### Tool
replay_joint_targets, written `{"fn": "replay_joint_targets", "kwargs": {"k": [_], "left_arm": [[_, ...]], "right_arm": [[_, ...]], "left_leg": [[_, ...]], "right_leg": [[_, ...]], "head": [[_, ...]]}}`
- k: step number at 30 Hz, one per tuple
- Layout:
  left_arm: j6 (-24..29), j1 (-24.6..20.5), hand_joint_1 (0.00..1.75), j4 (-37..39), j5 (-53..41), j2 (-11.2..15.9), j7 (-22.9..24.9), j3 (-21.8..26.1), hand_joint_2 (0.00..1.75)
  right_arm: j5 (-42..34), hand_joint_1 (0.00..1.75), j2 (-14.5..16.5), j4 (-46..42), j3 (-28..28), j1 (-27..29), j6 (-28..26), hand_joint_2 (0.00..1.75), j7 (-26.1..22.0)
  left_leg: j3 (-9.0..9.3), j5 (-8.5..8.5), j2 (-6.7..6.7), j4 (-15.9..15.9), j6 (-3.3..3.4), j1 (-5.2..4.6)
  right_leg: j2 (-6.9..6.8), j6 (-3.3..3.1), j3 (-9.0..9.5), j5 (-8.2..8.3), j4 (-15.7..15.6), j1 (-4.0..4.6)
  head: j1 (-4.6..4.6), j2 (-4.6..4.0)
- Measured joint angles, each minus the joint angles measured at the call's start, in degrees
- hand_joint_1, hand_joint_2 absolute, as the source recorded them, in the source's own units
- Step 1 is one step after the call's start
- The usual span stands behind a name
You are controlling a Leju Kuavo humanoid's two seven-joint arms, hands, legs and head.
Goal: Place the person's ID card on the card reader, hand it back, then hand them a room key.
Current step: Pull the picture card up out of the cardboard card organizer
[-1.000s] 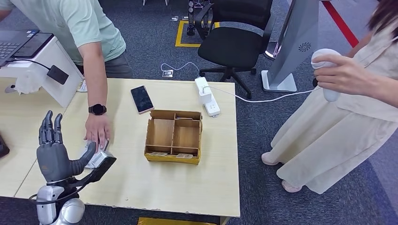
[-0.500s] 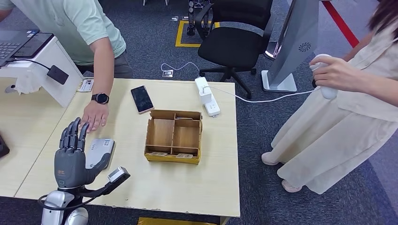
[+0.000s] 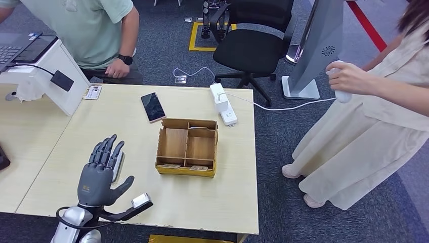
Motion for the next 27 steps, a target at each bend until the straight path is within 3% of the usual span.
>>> {"fn": "replay_joint_targets", "kwargs": {"k": [14,27], "left_arm": [[-5.5,-4.1,0.0,8.2,0.2,0.4,1.3,-10.0,1.75],[-7.3,-9.4,0.0,14.3,-1.4,-0.5,1.9,-14.2,1.75]], "right_arm": [[1.0,0.0,0.0,0.5,0.0,-1.3,0.0,0.0,0.0],[1.4,0.0,0.0,1.1,1.2,-1.9,0.0,0.0,0.8]], "left_leg": [[0.0,0.0,-0.01,0.0,0.0,0.0],[0.0,0.0,-0.01,0.0,0.0,0.0]], "right_leg": [[-0.01,0.0,-0.01,0.01,0.0,0.0],[-0.01,0.0,-0.01,0.01,0.0,0.0]], "head": [[-0.01,0.01],[-0.01,0.02]]}}
